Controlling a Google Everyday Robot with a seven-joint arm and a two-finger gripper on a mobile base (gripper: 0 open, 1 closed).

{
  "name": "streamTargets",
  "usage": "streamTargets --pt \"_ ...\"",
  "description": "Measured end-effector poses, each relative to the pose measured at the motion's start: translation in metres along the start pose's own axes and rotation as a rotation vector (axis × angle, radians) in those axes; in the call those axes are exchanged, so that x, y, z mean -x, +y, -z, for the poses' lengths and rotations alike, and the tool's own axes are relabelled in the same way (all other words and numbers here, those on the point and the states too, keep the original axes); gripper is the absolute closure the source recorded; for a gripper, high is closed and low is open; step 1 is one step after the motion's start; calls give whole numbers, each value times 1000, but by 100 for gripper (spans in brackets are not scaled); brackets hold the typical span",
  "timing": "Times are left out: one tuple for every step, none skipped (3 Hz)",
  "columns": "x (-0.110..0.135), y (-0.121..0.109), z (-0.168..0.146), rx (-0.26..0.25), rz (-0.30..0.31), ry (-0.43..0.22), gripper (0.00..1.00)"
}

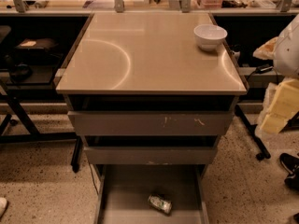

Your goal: Pick 7up can from bottom drawer and place on counter

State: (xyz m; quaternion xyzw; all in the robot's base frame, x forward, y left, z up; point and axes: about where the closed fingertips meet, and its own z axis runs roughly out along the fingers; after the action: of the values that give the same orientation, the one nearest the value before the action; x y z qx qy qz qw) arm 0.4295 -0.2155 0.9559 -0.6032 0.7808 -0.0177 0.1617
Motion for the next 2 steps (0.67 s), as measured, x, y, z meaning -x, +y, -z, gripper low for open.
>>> streamTargets --pt "-6 31 -35 26 2 -71 0" --pt "-17 68 -86 36 7 -160 0"
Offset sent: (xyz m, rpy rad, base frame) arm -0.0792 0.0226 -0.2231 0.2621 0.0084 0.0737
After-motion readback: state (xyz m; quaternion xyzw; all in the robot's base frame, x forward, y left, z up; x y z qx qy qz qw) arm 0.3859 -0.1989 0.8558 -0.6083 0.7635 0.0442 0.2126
